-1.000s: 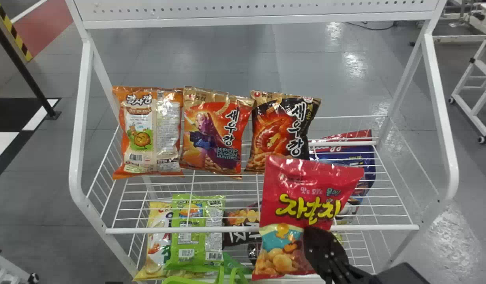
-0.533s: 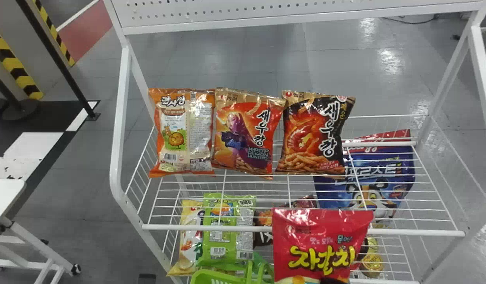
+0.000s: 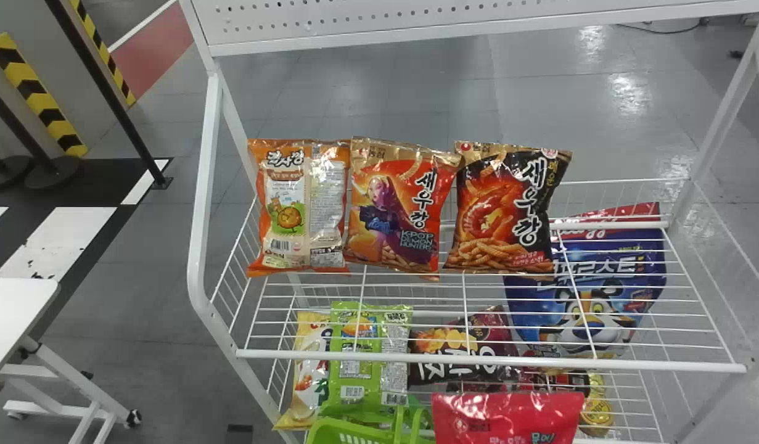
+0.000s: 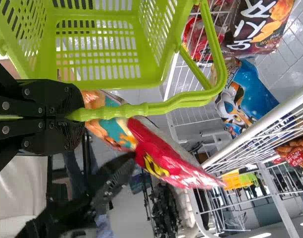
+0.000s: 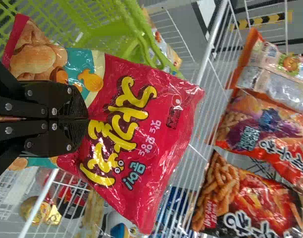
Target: Hold basket handle with left hand then pick Jagalchi snack with right hand and place into basket
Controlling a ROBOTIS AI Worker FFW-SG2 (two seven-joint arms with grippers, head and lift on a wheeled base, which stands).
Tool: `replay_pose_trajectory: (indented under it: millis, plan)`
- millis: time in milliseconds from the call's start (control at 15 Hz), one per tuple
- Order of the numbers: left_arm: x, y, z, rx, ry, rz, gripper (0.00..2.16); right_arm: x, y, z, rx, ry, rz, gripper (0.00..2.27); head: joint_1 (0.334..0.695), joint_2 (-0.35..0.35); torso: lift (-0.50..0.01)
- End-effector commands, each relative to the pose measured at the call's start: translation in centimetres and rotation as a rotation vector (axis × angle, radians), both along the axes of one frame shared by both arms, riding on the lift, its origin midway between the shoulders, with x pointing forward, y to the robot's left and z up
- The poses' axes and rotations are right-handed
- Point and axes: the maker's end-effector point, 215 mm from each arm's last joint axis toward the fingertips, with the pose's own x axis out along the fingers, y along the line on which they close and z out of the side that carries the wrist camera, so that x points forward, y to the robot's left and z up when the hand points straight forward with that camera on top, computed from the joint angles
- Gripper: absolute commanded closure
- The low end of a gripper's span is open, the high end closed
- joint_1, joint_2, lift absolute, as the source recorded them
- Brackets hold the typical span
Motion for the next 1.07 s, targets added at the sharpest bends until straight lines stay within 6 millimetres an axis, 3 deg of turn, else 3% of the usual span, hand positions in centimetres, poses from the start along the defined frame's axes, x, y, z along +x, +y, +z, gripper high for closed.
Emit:
replay_pose_trajectory:
  millis: [0, 200, 533, 1000]
  plan:
    - [0.0, 0.0, 0.0, -0.001, 0.0, 0.0, 1.71, -1.0, 0.5, -1.9, -0.004, 0.043, 0.005, 2.19, 0.695, 0.195, -0.01]
    - [0.0, 0.0, 0.0, -0.001, 0.0, 0.0, 1.71, -1.9, 0.3, -4.7, -0.011, 0.127, -0.008, 2.19, 0.695, 0.214, -0.01]
    - [0.0, -0.1, 0.1, -0.008, -0.001, -0.002, 1.71, -3.8, 2.1, -6.7, -0.013, 0.192, 0.03, 2.19, 0.695, 0.24, -0.01]
    - [-0.4, -0.5, 0.1, -0.014, 0.003, -0.008, 1.71, -1.9, 8.1, -5.2, 0.058, 0.166, 0.067, 2.19, 0.695, 0.35, -0.01]
